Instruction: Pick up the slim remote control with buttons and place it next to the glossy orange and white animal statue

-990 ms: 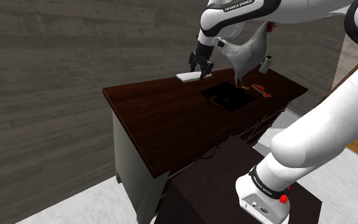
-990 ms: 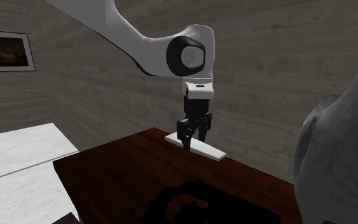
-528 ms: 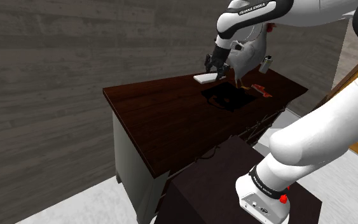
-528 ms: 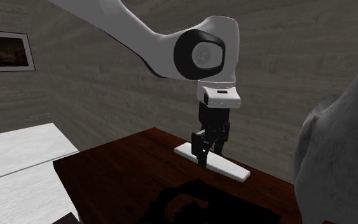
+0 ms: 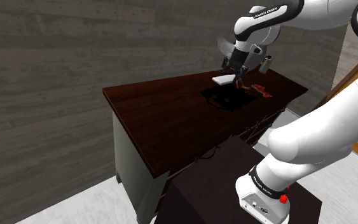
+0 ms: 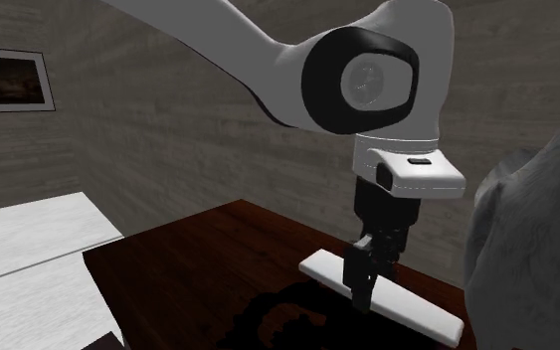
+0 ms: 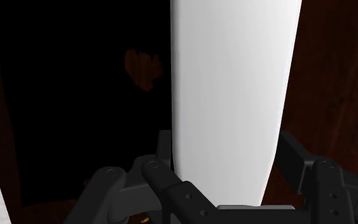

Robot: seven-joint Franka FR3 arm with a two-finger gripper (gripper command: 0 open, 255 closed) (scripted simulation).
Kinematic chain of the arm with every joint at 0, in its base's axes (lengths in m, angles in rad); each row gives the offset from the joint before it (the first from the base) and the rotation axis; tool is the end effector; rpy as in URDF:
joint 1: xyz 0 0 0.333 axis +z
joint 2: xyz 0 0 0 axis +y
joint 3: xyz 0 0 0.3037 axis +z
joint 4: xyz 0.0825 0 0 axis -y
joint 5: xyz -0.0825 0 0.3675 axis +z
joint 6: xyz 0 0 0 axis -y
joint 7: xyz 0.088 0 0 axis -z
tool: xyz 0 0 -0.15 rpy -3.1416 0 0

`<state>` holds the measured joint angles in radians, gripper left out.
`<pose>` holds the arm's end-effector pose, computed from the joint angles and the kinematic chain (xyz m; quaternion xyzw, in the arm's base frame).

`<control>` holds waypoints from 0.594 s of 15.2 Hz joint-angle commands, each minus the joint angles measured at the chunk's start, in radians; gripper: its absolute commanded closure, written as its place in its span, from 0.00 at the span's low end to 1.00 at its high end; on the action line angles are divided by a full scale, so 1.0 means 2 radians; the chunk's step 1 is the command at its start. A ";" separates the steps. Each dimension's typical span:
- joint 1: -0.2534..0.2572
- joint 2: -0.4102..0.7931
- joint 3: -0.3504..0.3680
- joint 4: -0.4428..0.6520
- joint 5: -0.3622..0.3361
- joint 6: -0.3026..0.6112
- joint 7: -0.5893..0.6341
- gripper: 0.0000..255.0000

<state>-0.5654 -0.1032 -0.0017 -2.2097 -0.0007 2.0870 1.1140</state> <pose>0.4166 -0.2654 0.3752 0.6672 -0.7449 -0.0093 0.0028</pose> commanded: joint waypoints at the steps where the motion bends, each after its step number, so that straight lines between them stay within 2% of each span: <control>1: -0.011 0.001 -0.013 0.003 -0.002 -0.002 -0.022 1.00; 9: -0.057 0.030 -0.067 0.037 -0.006 -0.006 -0.120 1.00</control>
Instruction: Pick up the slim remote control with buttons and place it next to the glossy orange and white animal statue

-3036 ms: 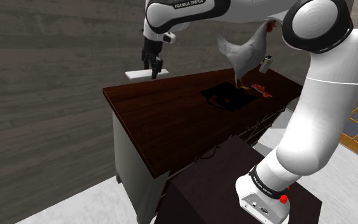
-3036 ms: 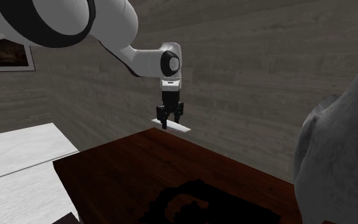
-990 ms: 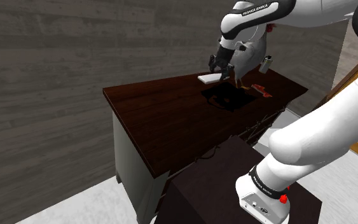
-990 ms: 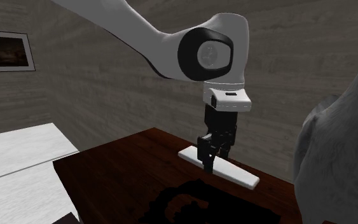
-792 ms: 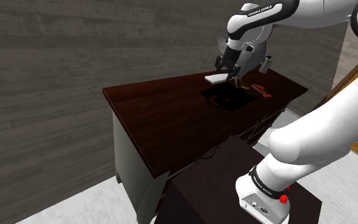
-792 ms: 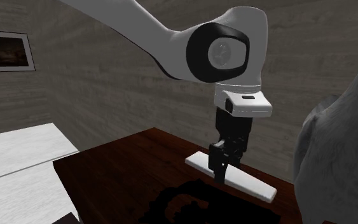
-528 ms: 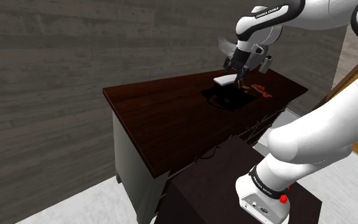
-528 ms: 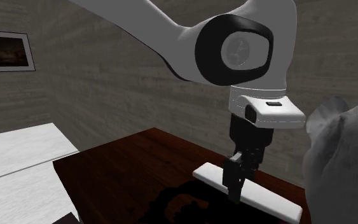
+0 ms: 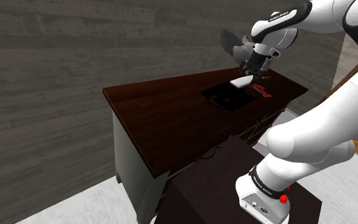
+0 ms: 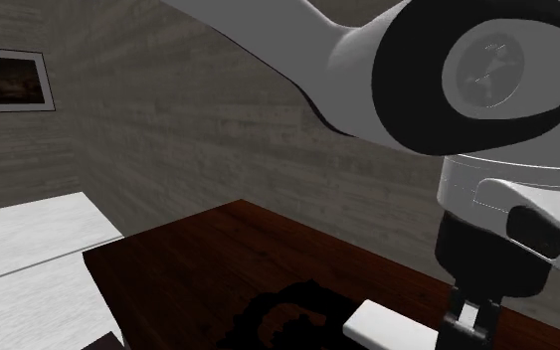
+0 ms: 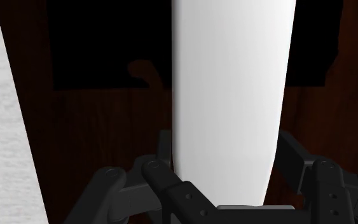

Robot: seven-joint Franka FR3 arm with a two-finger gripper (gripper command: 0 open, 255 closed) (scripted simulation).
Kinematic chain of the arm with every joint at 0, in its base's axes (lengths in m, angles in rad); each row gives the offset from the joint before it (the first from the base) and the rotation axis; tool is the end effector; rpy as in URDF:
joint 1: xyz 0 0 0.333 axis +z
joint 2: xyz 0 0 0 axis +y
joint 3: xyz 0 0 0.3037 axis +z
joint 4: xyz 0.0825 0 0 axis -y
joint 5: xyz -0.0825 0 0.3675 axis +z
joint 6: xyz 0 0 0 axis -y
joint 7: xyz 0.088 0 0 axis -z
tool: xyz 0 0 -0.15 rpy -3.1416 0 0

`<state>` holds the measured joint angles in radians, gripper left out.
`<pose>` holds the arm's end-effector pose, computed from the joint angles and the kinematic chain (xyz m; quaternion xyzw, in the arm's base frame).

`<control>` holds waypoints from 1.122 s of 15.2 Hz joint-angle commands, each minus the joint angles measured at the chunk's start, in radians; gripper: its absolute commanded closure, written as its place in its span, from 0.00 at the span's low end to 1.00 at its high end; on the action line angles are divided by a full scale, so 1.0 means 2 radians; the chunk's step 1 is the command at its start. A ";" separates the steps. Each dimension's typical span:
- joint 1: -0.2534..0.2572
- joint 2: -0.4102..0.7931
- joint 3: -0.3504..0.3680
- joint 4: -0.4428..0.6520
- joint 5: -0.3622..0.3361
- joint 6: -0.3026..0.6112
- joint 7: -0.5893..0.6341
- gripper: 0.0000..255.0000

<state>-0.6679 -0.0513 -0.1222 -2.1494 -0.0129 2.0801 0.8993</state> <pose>0.3588 -0.3641 0.3751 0.6664 -0.7455 -0.0090 0.0030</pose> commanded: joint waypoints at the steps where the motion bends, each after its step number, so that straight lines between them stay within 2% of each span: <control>1: -0.011 0.010 -0.013 0.014 0.000 -0.004 -0.025 1.00; 9: -0.059 0.072 -0.057 0.089 0.013 -0.018 -0.122 1.00; 17: -0.114 0.161 -0.087 0.206 0.043 -0.049 -0.215 1.00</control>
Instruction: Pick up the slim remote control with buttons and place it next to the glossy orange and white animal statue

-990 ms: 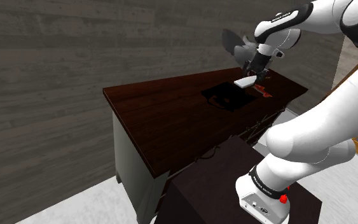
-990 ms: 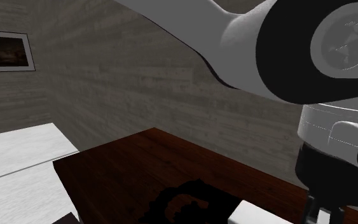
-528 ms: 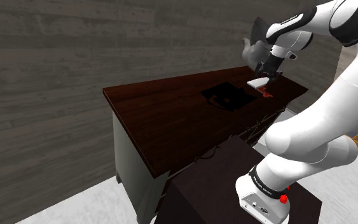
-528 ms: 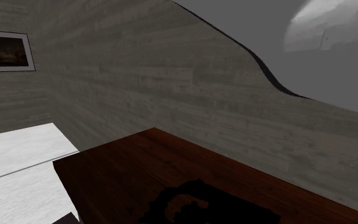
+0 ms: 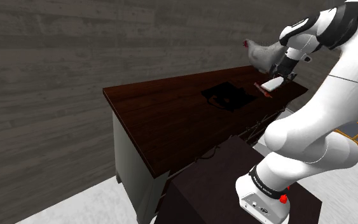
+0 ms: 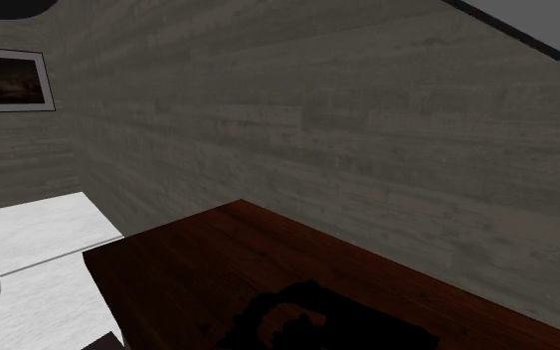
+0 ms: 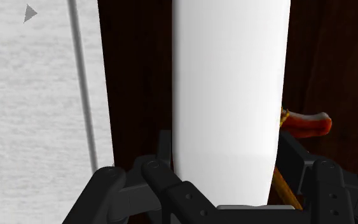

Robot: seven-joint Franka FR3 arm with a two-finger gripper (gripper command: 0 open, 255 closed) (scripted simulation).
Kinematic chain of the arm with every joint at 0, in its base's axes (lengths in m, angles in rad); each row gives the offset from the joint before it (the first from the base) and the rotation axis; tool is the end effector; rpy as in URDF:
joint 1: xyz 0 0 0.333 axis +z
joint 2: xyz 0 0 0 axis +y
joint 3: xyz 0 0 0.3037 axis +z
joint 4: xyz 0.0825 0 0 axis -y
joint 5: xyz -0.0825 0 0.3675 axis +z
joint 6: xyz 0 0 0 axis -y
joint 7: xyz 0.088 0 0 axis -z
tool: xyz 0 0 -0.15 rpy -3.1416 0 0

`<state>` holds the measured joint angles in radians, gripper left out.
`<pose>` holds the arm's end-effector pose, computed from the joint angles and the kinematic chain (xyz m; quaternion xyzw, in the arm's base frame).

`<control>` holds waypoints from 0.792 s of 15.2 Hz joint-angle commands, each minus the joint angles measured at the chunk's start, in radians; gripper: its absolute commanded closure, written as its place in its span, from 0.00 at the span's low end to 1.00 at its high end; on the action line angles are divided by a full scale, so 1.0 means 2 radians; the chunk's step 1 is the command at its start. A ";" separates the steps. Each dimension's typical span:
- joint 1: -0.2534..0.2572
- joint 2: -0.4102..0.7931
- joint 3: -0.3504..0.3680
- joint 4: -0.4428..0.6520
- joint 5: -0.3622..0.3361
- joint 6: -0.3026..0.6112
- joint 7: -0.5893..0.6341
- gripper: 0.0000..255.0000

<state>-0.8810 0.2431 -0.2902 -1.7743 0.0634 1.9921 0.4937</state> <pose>0.2482 -0.5509 0.3770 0.6661 -0.7458 -0.0087 0.0029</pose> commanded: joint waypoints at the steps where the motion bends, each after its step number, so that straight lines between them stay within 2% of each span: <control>1: -0.016 0.027 -0.005 0.036 0.009 -0.010 -0.023 1.00; 8: -0.079 0.134 -0.016 0.192 0.042 -0.064 -0.090 1.00; 10: -0.101 0.171 -0.016 0.250 0.052 -0.086 -0.105 1.00; 11: -0.120 0.205 -0.016 0.305 0.060 -0.108 -0.116 1.00; 12: -0.120 0.206 -0.014 0.299 0.059 -0.102 -0.116 1.00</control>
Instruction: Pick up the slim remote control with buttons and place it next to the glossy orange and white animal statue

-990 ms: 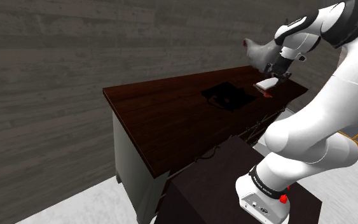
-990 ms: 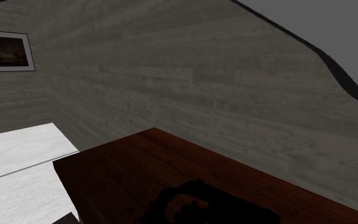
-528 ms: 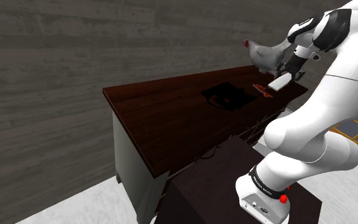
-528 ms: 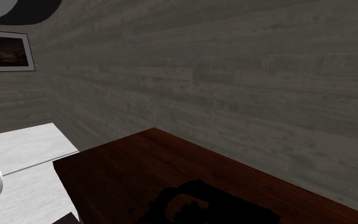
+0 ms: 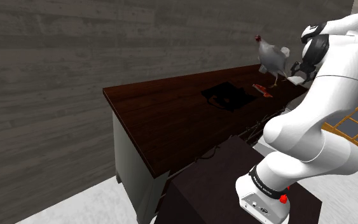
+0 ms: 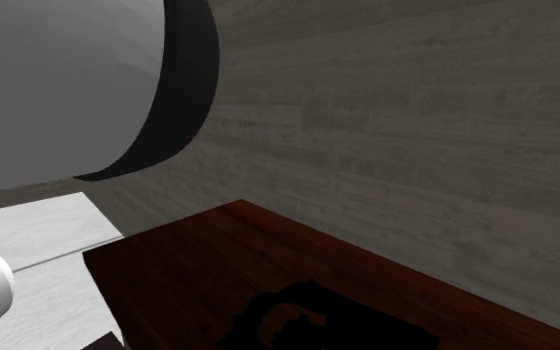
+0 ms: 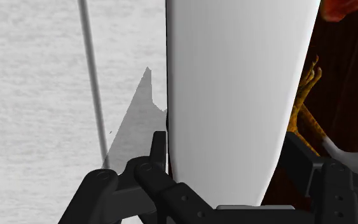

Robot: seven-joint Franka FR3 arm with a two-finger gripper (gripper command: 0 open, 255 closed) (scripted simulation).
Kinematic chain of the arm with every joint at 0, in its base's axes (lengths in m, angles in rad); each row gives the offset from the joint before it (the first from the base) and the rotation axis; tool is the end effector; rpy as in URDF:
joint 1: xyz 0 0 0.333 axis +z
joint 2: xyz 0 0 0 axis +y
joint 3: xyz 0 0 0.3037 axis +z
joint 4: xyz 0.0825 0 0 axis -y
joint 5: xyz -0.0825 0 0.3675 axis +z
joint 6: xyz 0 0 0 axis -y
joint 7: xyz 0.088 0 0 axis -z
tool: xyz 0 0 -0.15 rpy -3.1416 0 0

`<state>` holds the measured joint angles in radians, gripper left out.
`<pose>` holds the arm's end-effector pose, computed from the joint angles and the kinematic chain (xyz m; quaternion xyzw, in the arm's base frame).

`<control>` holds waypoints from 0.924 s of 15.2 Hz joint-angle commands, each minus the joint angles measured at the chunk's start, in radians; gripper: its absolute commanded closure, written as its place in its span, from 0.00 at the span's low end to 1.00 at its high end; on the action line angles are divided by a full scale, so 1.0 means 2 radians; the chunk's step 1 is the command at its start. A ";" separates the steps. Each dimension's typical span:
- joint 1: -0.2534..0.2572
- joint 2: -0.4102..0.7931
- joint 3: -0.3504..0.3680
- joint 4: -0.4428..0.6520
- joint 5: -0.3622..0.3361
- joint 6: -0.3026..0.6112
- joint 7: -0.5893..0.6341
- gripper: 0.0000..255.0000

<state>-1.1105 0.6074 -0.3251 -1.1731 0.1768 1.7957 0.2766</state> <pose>0.1690 -0.6871 0.4051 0.6639 -0.7475 0.0157 0.0156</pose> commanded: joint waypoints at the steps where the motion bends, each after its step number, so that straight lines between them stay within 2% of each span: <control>1: -0.005 0.024 0.004 -0.007 0.003 0.003 -0.007 1.00; 5: -0.005 0.027 0.009 -0.029 0.002 0.028 -0.008 1.00; 11: -0.035 0.030 0.055 -0.056 -0.025 0.066 0.005 1.00; 14: -0.035 0.037 0.057 -0.068 -0.025 0.084 0.004 1.00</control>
<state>-1.1826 0.6766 -0.2167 -1.2975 0.1189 1.9494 0.2850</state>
